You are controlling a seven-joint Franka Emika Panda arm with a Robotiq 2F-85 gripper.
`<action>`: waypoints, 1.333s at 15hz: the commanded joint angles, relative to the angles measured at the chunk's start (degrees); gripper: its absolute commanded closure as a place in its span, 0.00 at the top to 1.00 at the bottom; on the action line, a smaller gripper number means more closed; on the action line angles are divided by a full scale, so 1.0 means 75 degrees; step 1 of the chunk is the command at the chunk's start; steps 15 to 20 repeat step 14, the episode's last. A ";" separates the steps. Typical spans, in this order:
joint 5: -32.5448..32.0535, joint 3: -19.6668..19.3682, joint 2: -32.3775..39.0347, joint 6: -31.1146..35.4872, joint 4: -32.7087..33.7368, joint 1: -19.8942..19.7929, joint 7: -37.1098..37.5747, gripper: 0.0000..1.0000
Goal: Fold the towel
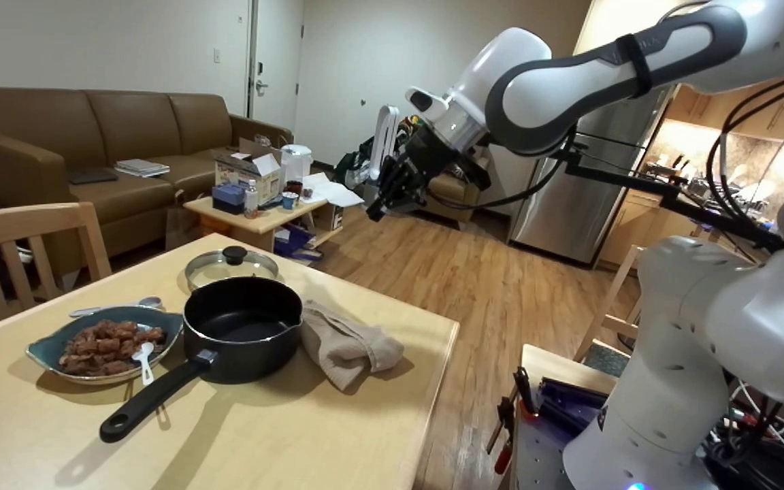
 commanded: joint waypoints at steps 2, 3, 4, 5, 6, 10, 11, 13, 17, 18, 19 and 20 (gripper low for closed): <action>0.0744 0.0402 0.0894 0.0501 -0.0029 -0.0021 -0.0720 0.49; 0.0738 0.0596 0.1161 0.0721 -0.0089 -0.0048 -0.0711 0.55; 0.0842 0.0680 0.1366 0.0854 -0.0116 0.0045 -0.0765 0.62; 0.0882 0.0837 0.1703 0.1062 -0.0124 0.0097 -0.0751 0.68; 0.1042 0.0939 0.1954 0.1198 -0.0129 0.0197 -0.0788 0.75; 0.1441 0.1402 0.2051 0.1113 -0.0211 0.0043 -0.0795 0.75; 0.1141 0.0910 0.2135 0.1184 -0.0198 0.0528 -0.0591 0.81; 0.1143 0.0899 0.2173 0.1185 -0.0171 0.0522 -0.0599 0.81; 0.1143 0.0894 0.2170 0.1185 -0.0165 0.0518 -0.0602 0.81; 0.1143 0.0894 0.2170 0.1185 -0.0165 0.0518 -0.0602 0.81; 0.1143 0.0894 0.2170 0.1185 -0.0165 0.0518 -0.0602 0.81; 0.1143 0.0894 0.2170 0.1185 -0.0165 0.0518 -0.0602 0.81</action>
